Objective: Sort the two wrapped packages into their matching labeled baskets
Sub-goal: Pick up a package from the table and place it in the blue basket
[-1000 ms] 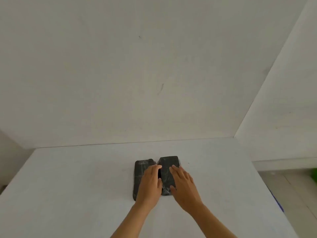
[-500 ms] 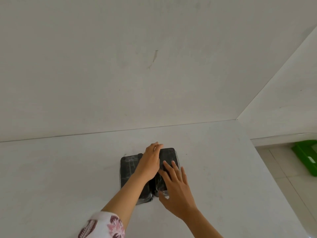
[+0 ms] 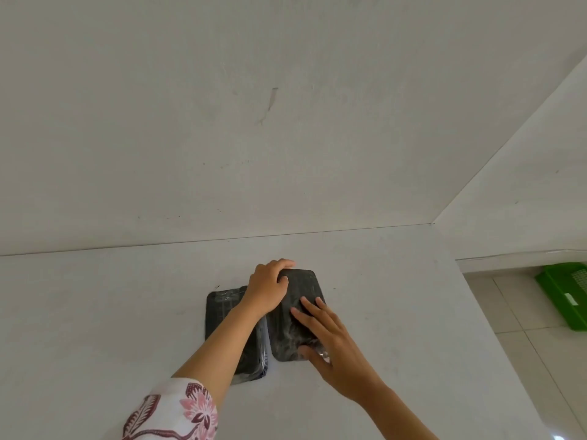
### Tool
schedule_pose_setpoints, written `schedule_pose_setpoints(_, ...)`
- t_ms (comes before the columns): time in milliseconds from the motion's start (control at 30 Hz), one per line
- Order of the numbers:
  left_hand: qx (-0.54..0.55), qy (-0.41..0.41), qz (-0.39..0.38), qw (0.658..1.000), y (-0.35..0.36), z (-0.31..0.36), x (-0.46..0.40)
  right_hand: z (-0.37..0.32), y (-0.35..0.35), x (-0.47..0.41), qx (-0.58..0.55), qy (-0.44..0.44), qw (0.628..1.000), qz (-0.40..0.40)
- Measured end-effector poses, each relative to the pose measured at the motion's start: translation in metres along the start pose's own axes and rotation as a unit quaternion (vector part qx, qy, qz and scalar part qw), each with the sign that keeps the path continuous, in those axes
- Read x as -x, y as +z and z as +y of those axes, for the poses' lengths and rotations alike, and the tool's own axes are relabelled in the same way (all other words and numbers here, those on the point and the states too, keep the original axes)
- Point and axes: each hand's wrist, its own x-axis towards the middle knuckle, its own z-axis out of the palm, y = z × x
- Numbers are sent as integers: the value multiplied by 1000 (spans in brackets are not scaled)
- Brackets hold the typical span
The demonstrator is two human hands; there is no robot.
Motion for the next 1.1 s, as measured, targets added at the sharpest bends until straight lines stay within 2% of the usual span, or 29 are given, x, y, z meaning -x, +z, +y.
schedule_pose_setpoints(100,54,-41,11,998,-14,13,-1,-13,-25,-5,-125,22,990,56)
schedule_pose_setpoints(200,138,-71,4,988,-26,24,8,-25,-48,-16,-245,45,962,108)
schedule_pose_setpoints(333,120,-60,12,991,-32,25,25,-22,-64,-25,-395,127,904,106)
schedule_pose_setpoints(633,127,-60,40,989,-33,23,58,-8,-61,-17,-538,287,789,80)
schedule_pose_setpoints(767,149,-85,117,978,-30,19,63,-8,-59,-16,-597,287,732,160)
schedule_pose_setpoints(867,215,-132,127,959,-16,22,72,-15,-52,-13,-605,291,725,156)
schedule_pose_setpoints(967,279,-205,163,924,4,18,82,-23,-41,-9,-617,267,722,161)
schedule_pose_setpoints(1100,399,-250,192,861,27,25,92,-35,-27,-2,-582,263,754,154)
